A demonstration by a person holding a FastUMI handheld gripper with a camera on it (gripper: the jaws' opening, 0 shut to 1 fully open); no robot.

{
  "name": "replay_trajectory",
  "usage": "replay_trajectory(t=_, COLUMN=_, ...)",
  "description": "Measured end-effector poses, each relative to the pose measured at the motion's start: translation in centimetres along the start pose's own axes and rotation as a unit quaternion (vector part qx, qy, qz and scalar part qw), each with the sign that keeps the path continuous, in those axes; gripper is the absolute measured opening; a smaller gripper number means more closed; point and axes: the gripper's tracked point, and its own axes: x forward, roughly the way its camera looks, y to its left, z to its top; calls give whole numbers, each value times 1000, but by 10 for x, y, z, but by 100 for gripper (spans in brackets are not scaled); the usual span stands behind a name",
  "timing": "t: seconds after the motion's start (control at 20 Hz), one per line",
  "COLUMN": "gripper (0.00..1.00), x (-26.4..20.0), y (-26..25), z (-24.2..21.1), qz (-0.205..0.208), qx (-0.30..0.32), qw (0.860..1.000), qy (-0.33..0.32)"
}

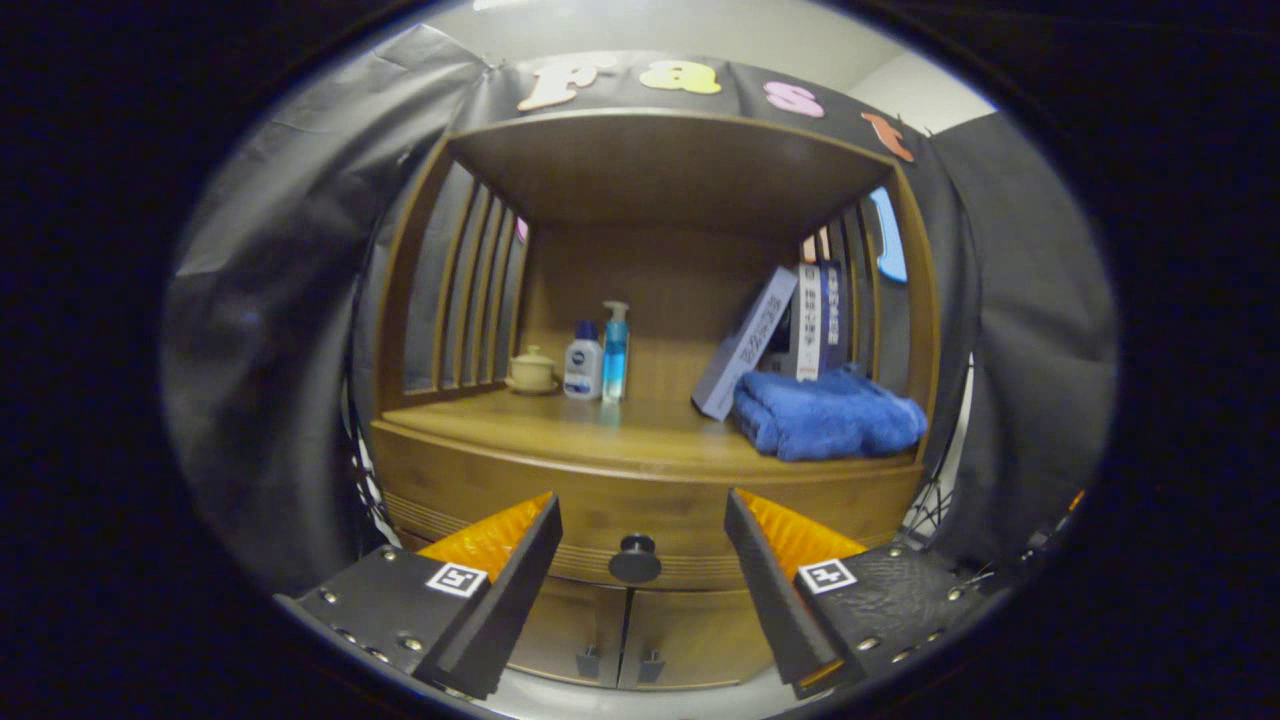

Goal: Pull open the drawer, take out the items inside it, and place them on the countertop above the cabinet.

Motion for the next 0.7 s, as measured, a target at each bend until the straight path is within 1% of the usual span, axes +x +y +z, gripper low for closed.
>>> replay_trajectory(t=0.1, gripper=87, x=15, y=0, z=-21, qz=-4, qx=4, qw=1000, qy=16)
replay_trajectory(t=0.3, gripper=87, x=42, y=1, z=-53, qz=-9, qx=-4, qw=999, qy=46)
replay_trajectory(t=0.45, gripper=58, x=57, y=4, z=-69, qz=-4, qx=2, qw=998, qy=67)
replay_trajectory(t=0.5, gripper=58, x=60, y=7, z=-71, qz=-4, qx=12, qw=997, qy=75)
replay_trajectory(t=0.55, gripper=51, x=54, y=9, z=-66, qz=-5, qx=25, qw=996, qy=80)
replay_trajectory(t=0.6, gripper=44, x=62, y=7, z=-71, qz=-8, qx=37, qw=996, qy=80)
replay_trajectory(t=0.65, gripper=43, x=61, y=6, z=-75, qz=-11, qx=48, qw=995, qy=85)
replay_trajectory(t=0.7, gripper=39, x=61, y=6, z=-73, qz=-13, qx=60, qw=994, qy=88)
